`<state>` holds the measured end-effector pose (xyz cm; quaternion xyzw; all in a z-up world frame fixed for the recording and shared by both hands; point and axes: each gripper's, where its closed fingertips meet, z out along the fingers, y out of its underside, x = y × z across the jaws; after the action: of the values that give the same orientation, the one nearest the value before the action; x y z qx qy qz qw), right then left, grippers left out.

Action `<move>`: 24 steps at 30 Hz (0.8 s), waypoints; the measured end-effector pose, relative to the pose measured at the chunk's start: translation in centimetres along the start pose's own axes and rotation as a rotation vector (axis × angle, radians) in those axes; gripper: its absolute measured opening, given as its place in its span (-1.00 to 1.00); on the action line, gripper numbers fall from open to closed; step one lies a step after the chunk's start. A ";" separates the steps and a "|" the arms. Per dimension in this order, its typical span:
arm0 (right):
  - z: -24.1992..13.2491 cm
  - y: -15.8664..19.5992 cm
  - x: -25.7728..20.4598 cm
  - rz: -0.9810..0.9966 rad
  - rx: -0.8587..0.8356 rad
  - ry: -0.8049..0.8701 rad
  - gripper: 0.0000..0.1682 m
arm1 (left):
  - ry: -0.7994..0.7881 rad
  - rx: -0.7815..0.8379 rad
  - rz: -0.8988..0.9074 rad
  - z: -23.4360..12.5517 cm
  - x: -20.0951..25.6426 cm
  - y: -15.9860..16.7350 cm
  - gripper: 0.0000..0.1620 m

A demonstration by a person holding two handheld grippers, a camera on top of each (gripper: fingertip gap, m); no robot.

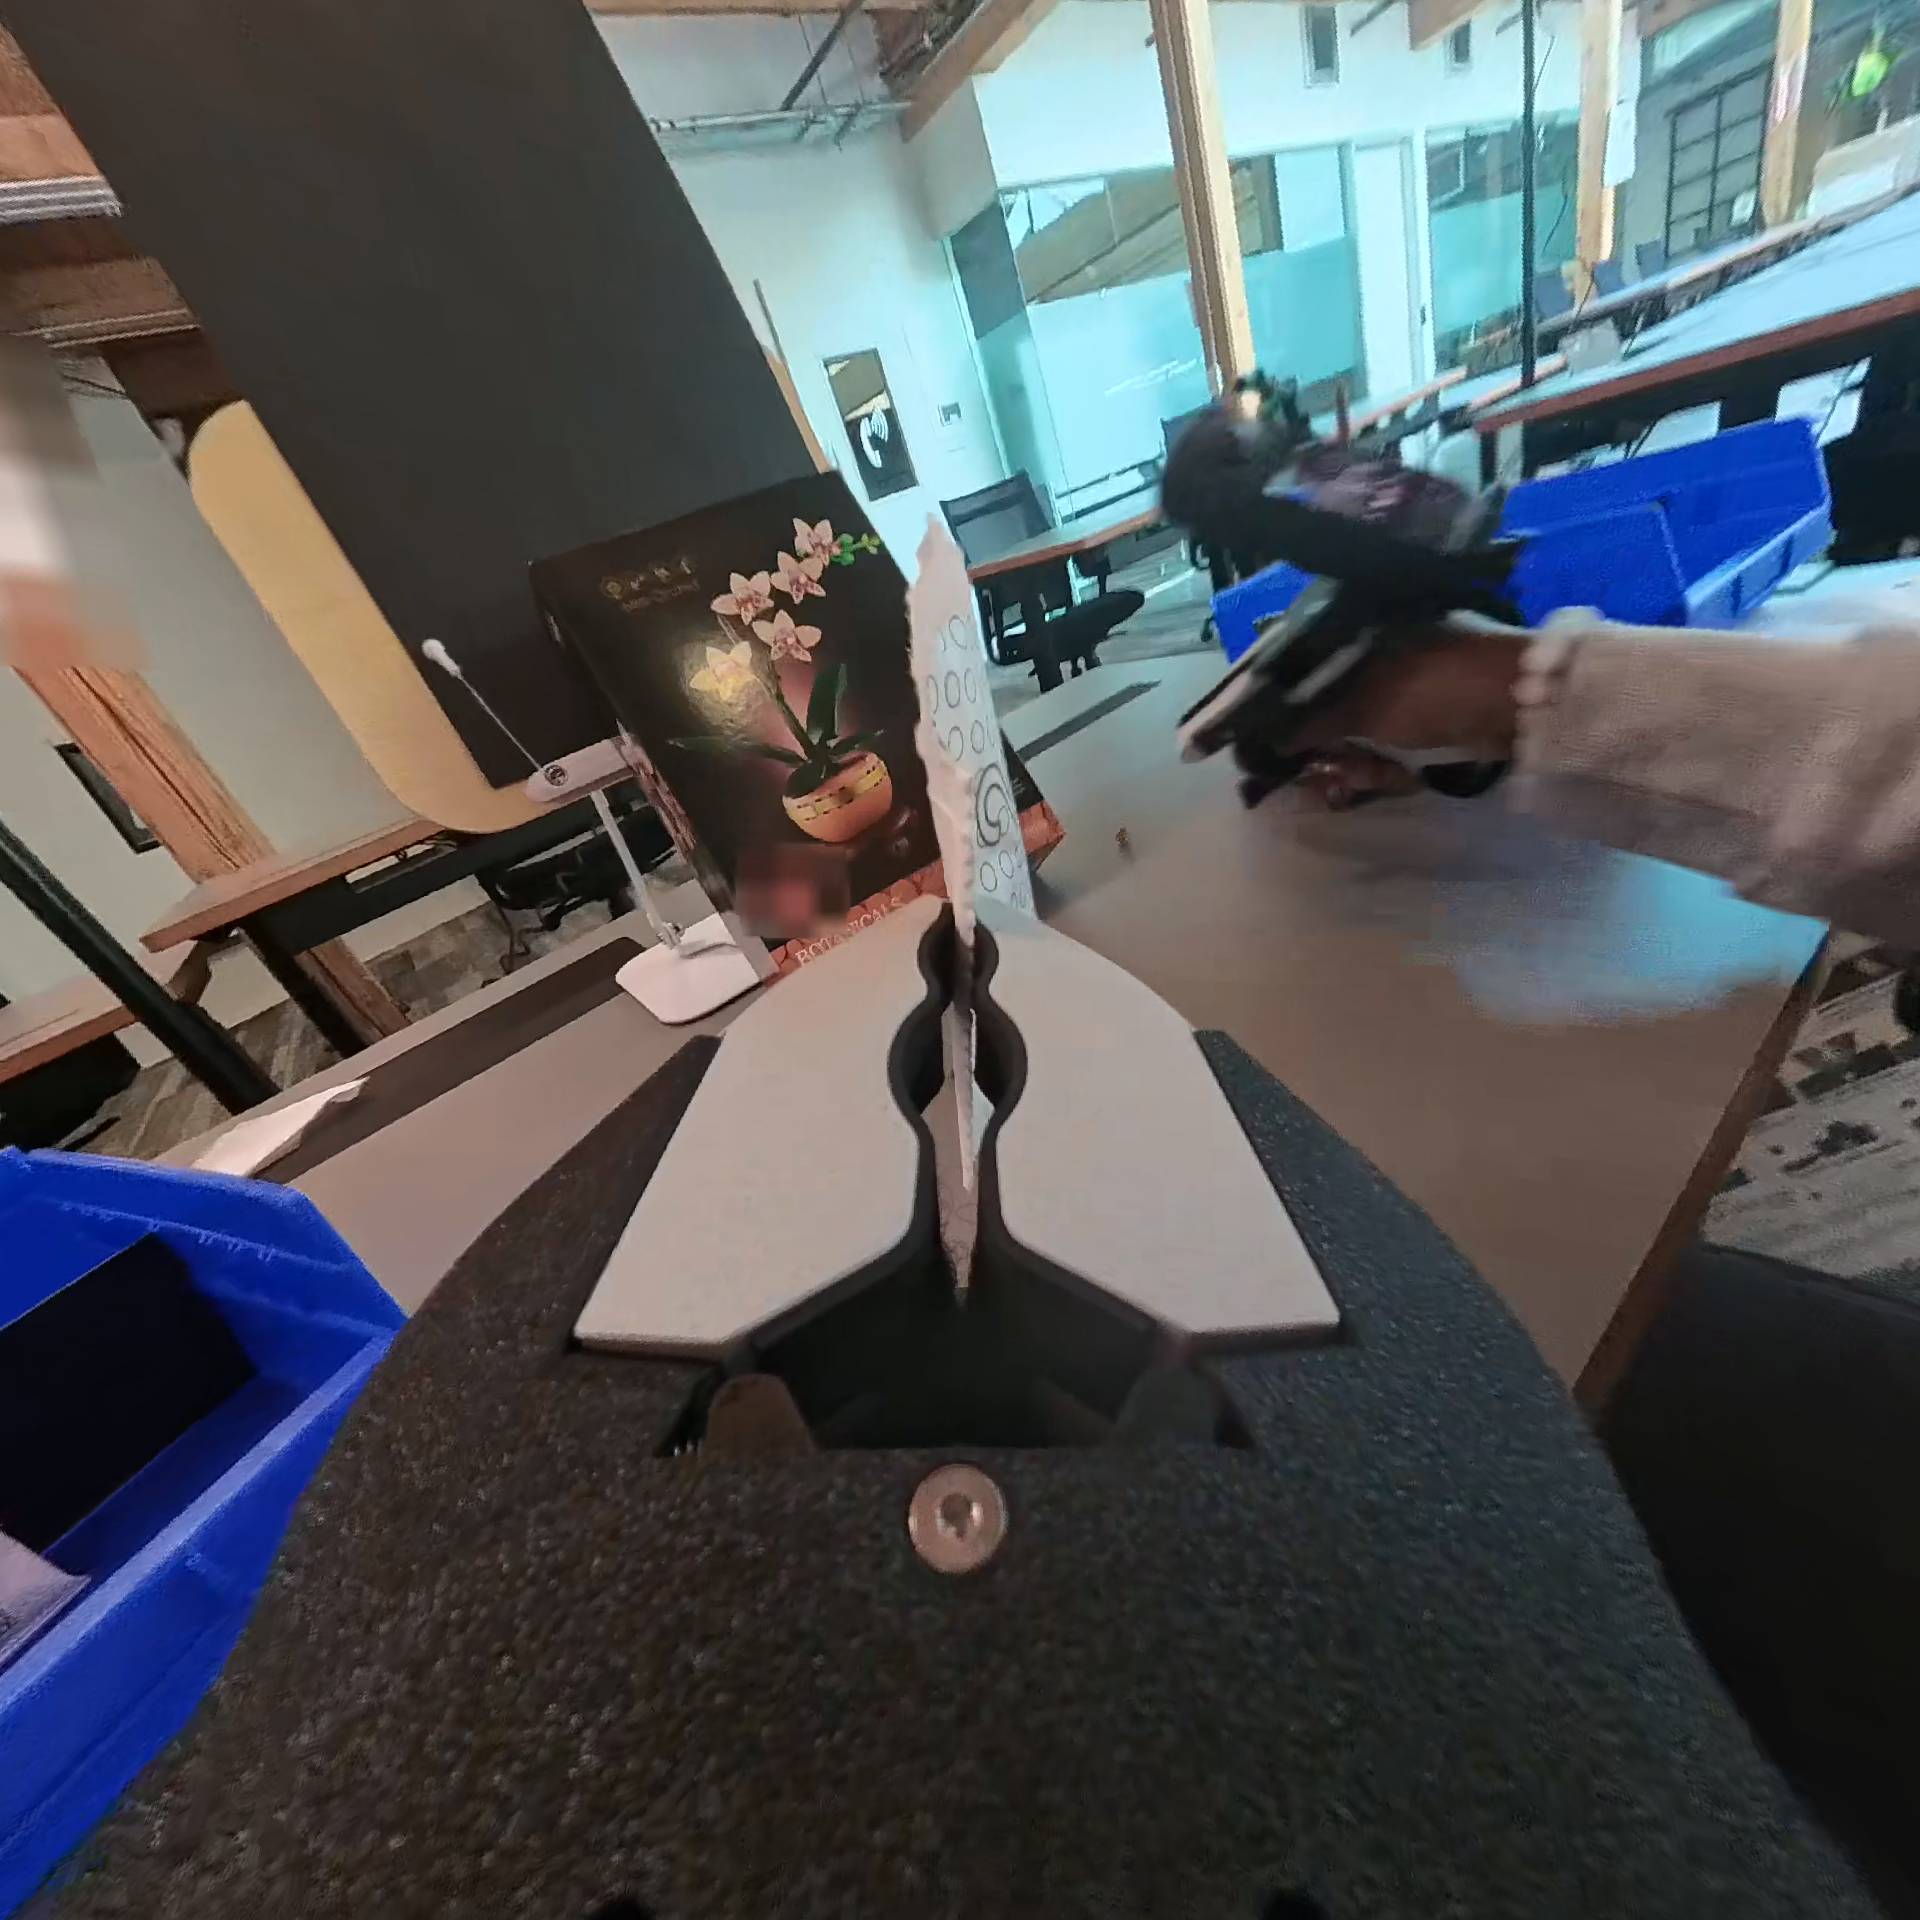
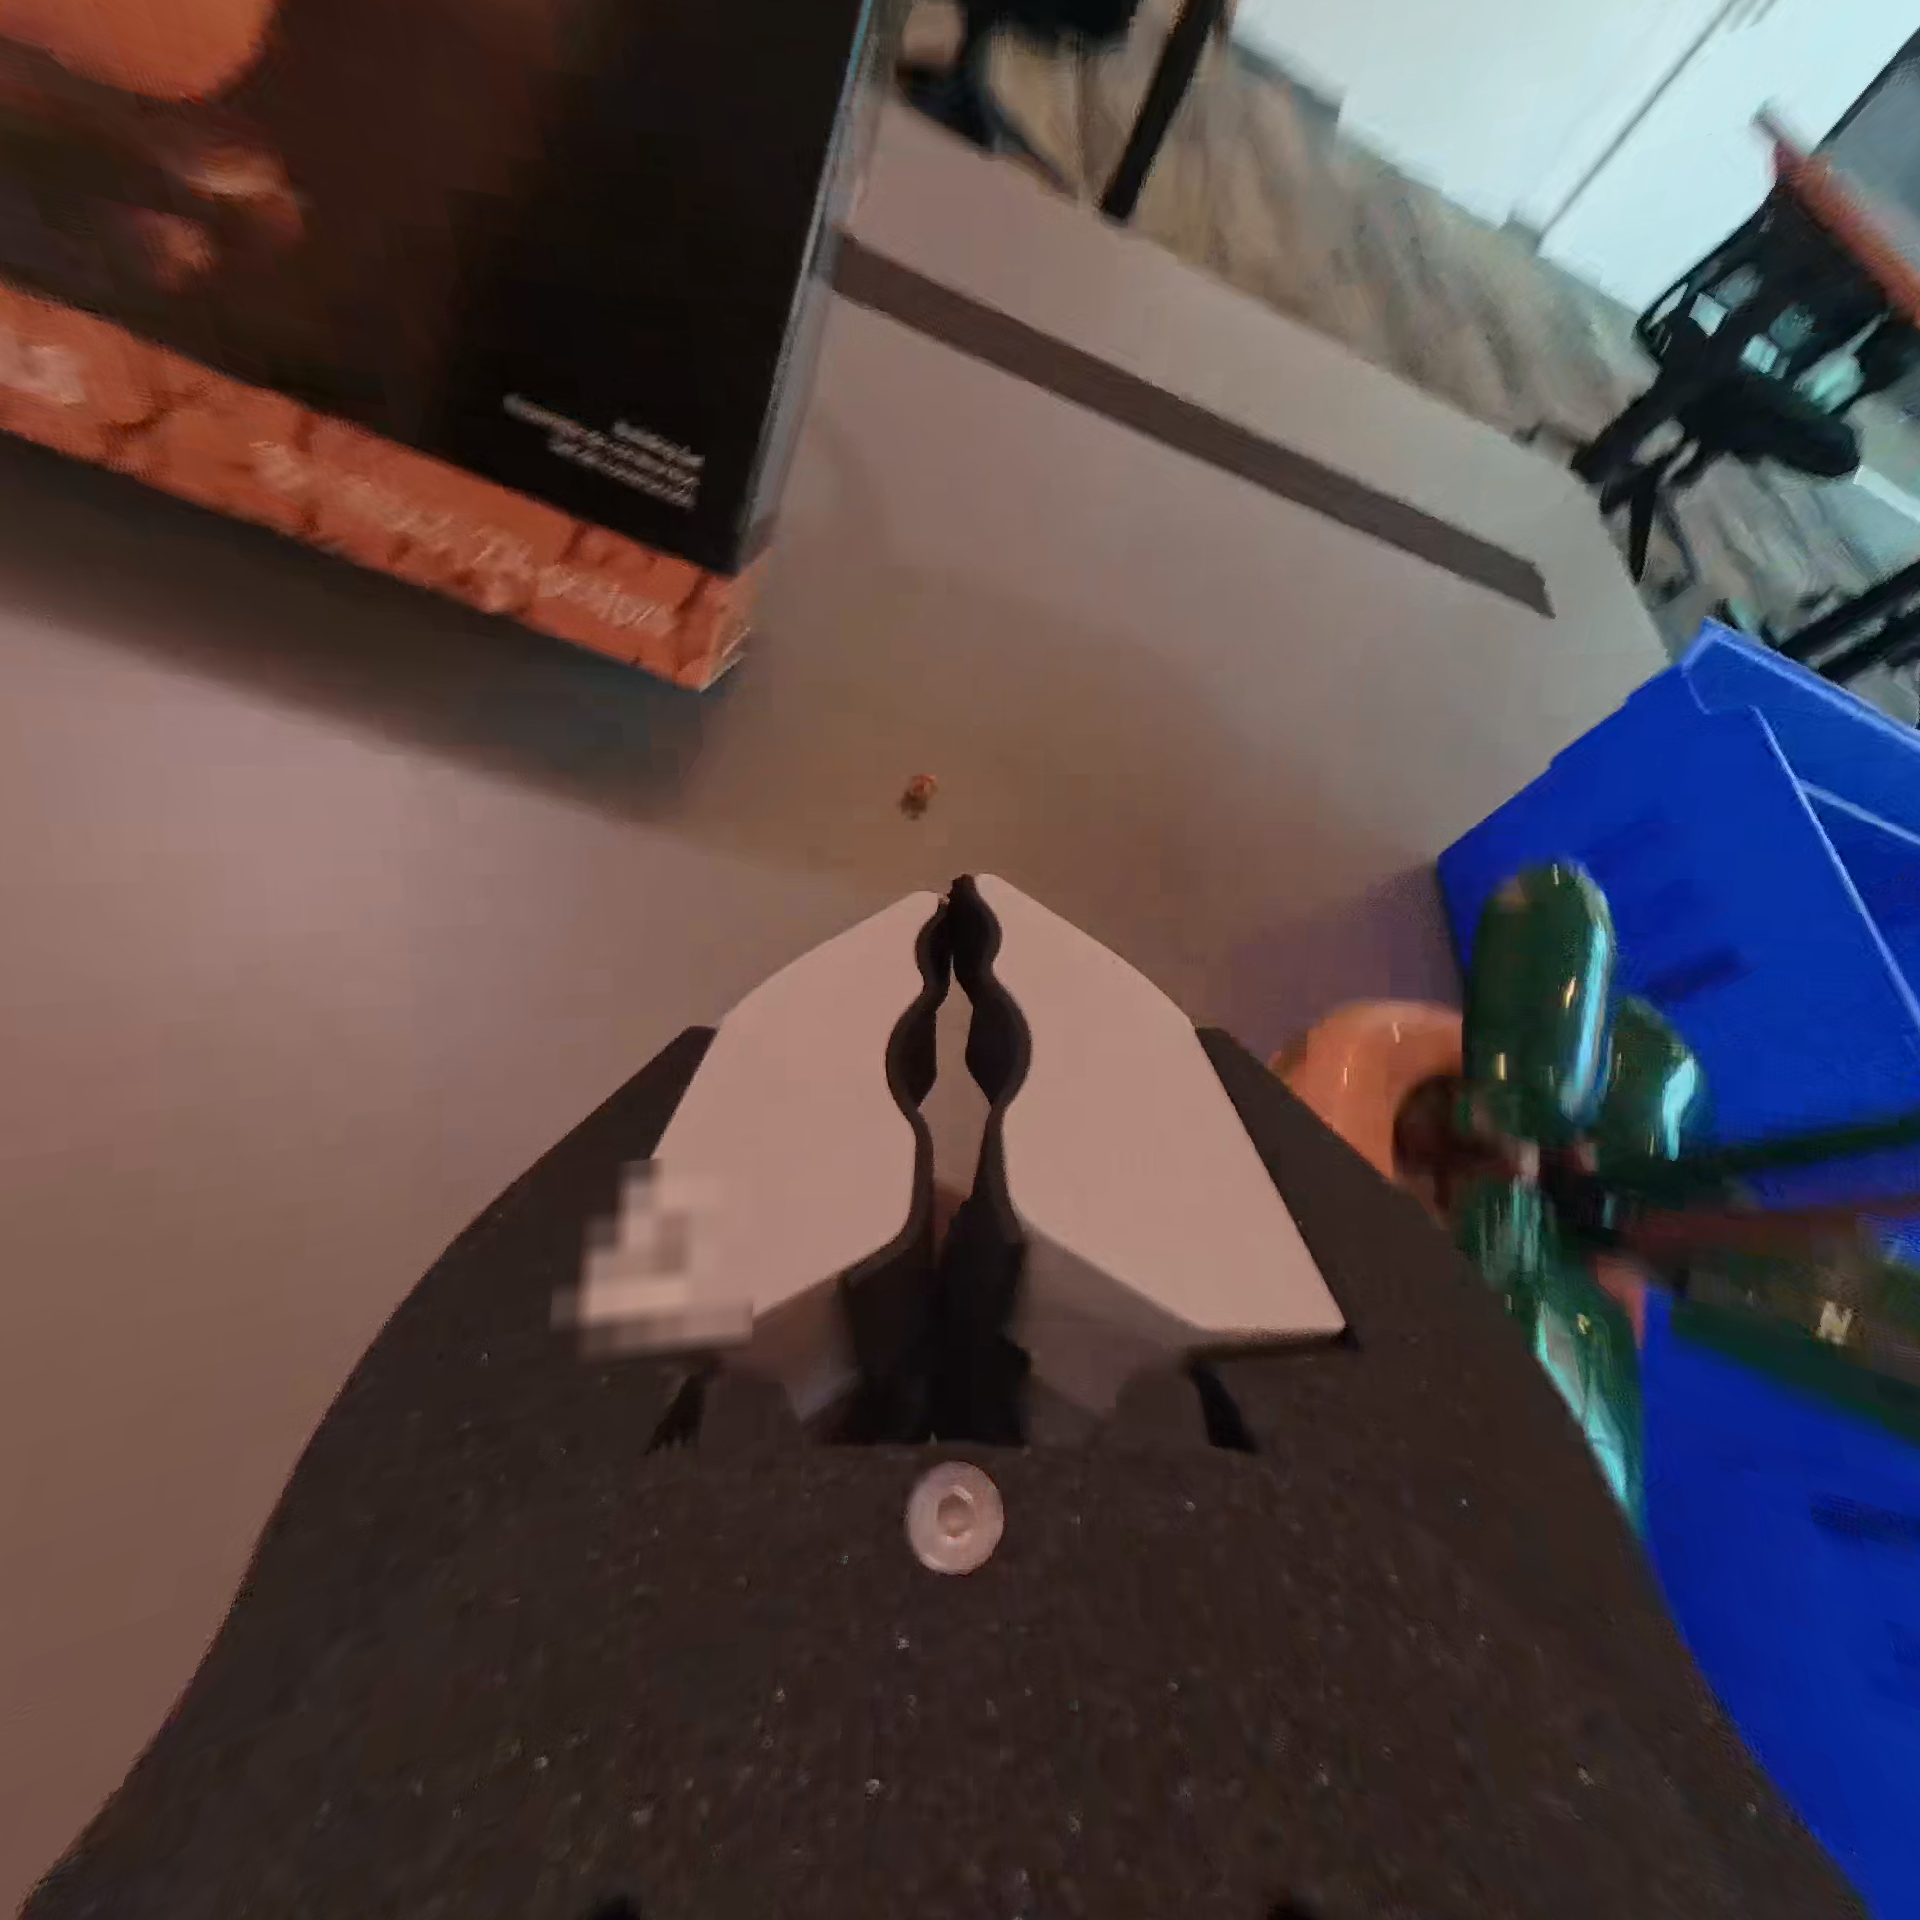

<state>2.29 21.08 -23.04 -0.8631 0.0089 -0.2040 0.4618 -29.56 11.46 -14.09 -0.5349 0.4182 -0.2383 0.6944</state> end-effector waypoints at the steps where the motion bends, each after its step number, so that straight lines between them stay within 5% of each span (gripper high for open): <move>1: 1.3 -0.7 0.5 -0.015 -0.073 0.016 -1.00 | 0.003 0.020 -0.016 -0.2 0.0 -0.2 -1.00; 5: 6.0 -2.1 1.0 0.104 -0.365 -0.029 -0.99 | 0.011 0.067 -0.044 -1.1 -0.4 -0.7 -1.00; 12: 8.5 -0.5 1.4 0.237 -0.349 0.035 -1.00 | 0.007 0.099 -0.071 -2.2 -1.9 -0.9 -1.00; 24: 10.2 0.9 -0.7 0.190 -0.311 -0.115 -1.00 | 0.039 0.100 -0.107 -2.0 -1.8 0.1 -1.00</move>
<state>5.47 28.82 -29.04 -0.9297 0.0954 -0.1062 0.3396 -32.23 11.85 -13.76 -0.5162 0.3901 -0.3062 0.6983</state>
